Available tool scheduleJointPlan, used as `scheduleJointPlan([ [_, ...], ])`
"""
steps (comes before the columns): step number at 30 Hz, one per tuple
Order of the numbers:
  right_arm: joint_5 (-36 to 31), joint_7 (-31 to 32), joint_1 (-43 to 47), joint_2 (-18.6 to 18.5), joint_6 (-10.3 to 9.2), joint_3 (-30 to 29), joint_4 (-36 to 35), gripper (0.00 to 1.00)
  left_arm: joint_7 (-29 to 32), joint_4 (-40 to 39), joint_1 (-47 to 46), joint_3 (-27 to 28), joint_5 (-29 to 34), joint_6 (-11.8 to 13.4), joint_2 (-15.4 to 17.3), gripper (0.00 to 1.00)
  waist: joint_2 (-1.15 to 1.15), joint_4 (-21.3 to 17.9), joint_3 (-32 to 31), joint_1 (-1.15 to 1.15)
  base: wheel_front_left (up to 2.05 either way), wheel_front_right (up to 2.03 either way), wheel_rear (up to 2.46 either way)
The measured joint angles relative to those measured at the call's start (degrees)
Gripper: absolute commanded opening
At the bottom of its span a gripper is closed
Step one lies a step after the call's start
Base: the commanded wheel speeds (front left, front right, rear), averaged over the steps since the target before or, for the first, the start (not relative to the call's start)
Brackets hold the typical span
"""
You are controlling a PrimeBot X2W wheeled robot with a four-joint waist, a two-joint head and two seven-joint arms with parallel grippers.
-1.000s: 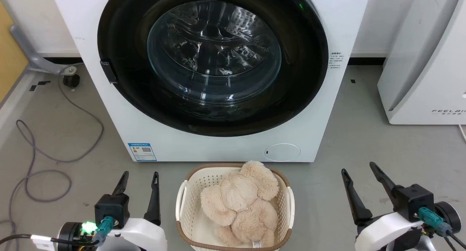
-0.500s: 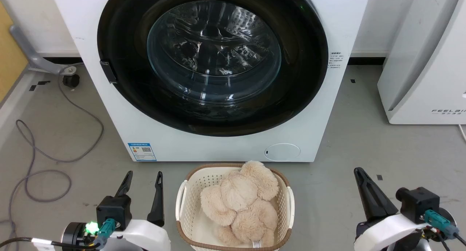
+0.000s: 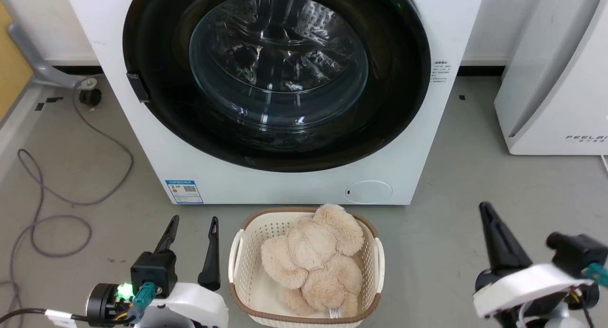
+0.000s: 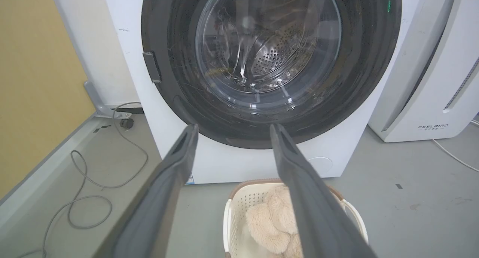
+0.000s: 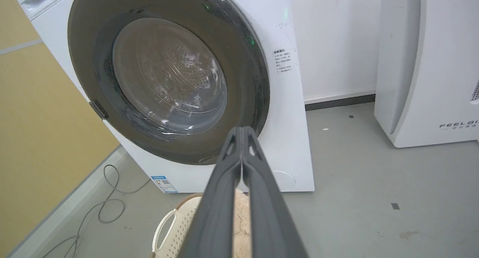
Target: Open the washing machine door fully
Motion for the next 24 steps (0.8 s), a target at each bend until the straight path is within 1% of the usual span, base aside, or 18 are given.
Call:
scheduleJointPlan([
  [5, 6.14, 0.54, -2.94, -0.01, 0.0, -2.3, 0.76, 0.0, -0.53, -0.02, -0.2, -0.31, -0.31, 0.27, 0.0, 1.0, 0.0, 0.03, 0.88, 0.0, 0.0, 0.0, 0.0],
  [10, 12.37, 1.48, -7.4, -0.42, 0.0, -4.74, 3.07, 0.0, -1.2, -0.11, -1.23, -0.62, -0.53, 0.48, 0.0, 1.0, 0.0, 0.0, 1.82, 0.0, 0.0, 0.0, 0.0],
  [16, 17.83, 1.59, -14.05, -2.36, -0.02, -6.39, 7.61, 0.0, -2.02, -0.21, -2.12, -1.13, -0.94, 0.52, -0.01, 1.0, 0.0, -0.09, 3.23, 0.0, 0.0, 0.0, 0.0],
  [24, 23.65, 2.02, -24.19, -5.61, -0.02, -6.93, 14.73, 0.0, -2.94, -0.87, -4.35, -1.99, -1.03, 0.68, -0.01, 1.0, 0.0, 0.09, 5.96, 0.0, 0.0, 0.0, 0.0],
])
